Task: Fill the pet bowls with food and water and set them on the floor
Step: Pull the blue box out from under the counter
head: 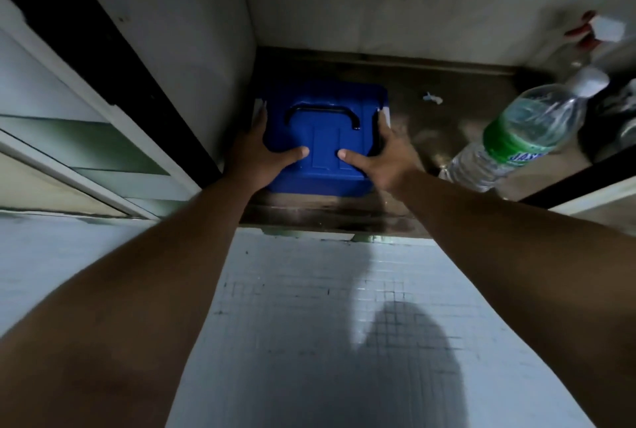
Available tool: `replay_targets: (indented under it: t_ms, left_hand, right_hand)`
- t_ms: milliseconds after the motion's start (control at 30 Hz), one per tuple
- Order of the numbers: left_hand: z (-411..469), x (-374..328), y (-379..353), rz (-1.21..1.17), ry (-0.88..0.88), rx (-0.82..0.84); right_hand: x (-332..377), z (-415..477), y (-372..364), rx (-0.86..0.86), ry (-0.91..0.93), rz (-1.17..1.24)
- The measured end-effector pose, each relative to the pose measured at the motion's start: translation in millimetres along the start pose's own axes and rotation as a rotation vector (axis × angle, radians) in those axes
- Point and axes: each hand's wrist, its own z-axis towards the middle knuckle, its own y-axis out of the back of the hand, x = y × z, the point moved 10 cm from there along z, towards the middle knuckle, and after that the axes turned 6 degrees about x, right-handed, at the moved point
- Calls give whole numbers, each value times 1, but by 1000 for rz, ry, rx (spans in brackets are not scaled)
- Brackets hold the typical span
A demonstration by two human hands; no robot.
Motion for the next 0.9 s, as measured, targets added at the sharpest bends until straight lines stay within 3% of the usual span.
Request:
replay_targets:
  t_ms: [333,667,900]
  left_hand:
    - [-69,-12,-13,-15,24,-28]
    - [-240,-100,77,-76,29,-56]
    - [-380,-157,143,-184,152,-70]
  right_hand:
    - [-32,-31,19,-38,-56,-105]
    - [81,-215,54,-33,-128,24]
    - [168,-351,87,-49,-172,-4]
